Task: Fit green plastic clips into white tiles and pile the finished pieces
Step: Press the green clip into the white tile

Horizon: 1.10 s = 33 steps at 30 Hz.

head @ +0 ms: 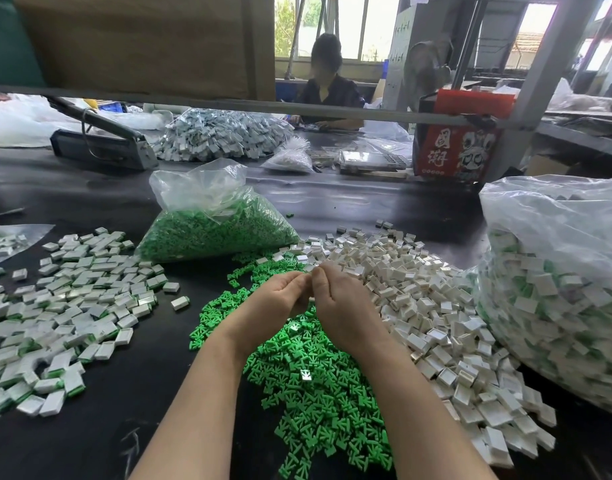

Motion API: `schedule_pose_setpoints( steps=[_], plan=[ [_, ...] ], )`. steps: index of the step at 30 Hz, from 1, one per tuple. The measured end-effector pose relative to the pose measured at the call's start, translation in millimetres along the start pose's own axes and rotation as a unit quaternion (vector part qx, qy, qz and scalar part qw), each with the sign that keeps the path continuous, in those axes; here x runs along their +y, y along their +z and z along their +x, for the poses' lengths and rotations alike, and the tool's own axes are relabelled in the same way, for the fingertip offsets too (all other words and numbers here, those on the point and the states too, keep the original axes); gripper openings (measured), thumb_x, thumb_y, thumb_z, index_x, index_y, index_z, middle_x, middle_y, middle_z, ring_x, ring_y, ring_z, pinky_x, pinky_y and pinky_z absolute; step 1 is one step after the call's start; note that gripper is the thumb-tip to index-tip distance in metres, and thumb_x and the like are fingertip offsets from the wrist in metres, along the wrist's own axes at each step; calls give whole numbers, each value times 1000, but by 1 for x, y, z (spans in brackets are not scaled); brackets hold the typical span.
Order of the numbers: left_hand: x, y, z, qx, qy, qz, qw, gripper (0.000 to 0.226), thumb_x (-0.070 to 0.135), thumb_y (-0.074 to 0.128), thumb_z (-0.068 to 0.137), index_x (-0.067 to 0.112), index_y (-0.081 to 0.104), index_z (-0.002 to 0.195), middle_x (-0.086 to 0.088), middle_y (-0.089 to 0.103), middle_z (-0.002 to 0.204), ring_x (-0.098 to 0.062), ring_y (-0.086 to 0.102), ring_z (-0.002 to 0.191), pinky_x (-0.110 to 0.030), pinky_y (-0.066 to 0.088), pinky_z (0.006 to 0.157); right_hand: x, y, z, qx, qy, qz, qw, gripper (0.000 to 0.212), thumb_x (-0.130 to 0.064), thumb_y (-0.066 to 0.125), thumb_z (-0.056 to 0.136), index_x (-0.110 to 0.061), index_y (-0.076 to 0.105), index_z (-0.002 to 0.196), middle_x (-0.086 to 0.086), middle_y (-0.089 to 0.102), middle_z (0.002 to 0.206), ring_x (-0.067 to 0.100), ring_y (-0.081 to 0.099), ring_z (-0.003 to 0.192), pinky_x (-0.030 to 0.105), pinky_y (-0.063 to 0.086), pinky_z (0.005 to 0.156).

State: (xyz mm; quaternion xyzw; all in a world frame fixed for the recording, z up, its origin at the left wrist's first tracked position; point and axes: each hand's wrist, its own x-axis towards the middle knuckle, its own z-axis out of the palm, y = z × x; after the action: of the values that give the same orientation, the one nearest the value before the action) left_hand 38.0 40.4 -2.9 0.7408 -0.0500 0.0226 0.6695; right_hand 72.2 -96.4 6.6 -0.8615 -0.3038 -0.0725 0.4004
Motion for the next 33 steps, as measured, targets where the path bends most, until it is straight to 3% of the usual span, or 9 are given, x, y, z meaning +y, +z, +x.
schedule_pose_setpoints(
  steps=[4,10,13,17,21,23,25,29,33],
  plan=[
    [8,6,-2,2,-8,-15,1000,55,39,45,91,-14,53,106,-12,48,97,-25,39,92,-49,37,86,-1,1,0,-13,10,-4,1000,37,-35,27,105,-26,44,74,-4,53,73,21,55,73,41,46,70],
    [6,13,0,10,-6,-25,1000,37,32,43,98,2,64,98,-14,60,93,-24,52,90,-42,44,89,4,5,0,18,22,18,999,43,-32,28,106,-28,39,64,-9,49,65,9,47,61,33,34,59],
    [4,14,1,13,-19,-5,1000,55,40,43,90,-12,54,104,-15,55,95,-26,46,90,-55,42,90,6,6,1,18,26,16,999,44,-27,29,105,-27,40,62,-7,48,64,12,46,60,32,33,60],
    [-1,13,2,18,-31,8,999,54,42,44,90,-7,57,108,-28,60,103,-29,51,95,-68,35,103,7,6,1,14,25,19,999,45,-25,30,104,-28,38,60,-10,45,62,7,42,58,31,31,62],
    [-1,13,2,18,-31,5,999,41,41,45,91,9,67,104,-32,61,116,-44,59,112,-59,41,105,6,6,0,1,25,9,1000,42,-29,26,102,-27,42,63,1,54,71,23,54,71,40,43,67],
    [-4,10,3,6,-26,-8,1000,35,36,44,96,9,66,105,-28,65,114,-33,63,106,-50,48,103,4,6,0,1,24,15,1000,41,-32,25,100,-27,41,62,-3,52,68,17,51,66,38,40,64],
    [-4,9,3,-8,-17,-20,1000,29,26,40,105,11,65,104,-8,73,98,-13,67,96,-29,55,87,3,4,1,5,23,26,999,40,-37,23,96,-27,40,61,-10,47,64,7,45,61,33,33,60],
    [0,10,2,-8,7,-46,999,29,23,39,106,19,61,87,17,56,61,4,51,57,-7,42,56,5,-2,4,-5,39,114,993,47,-29,29,106,-11,48,67,0,49,63,18,45,61,41,39,62],
    [4,7,2,20,48,-63,997,25,35,48,96,24,65,81,14,61,72,4,54,69,-11,47,69,2,-7,6,-18,94,321,942,49,-33,24,107,-6,47,73,-2,42,51,13,36,47,27,31,48]
  ],
)
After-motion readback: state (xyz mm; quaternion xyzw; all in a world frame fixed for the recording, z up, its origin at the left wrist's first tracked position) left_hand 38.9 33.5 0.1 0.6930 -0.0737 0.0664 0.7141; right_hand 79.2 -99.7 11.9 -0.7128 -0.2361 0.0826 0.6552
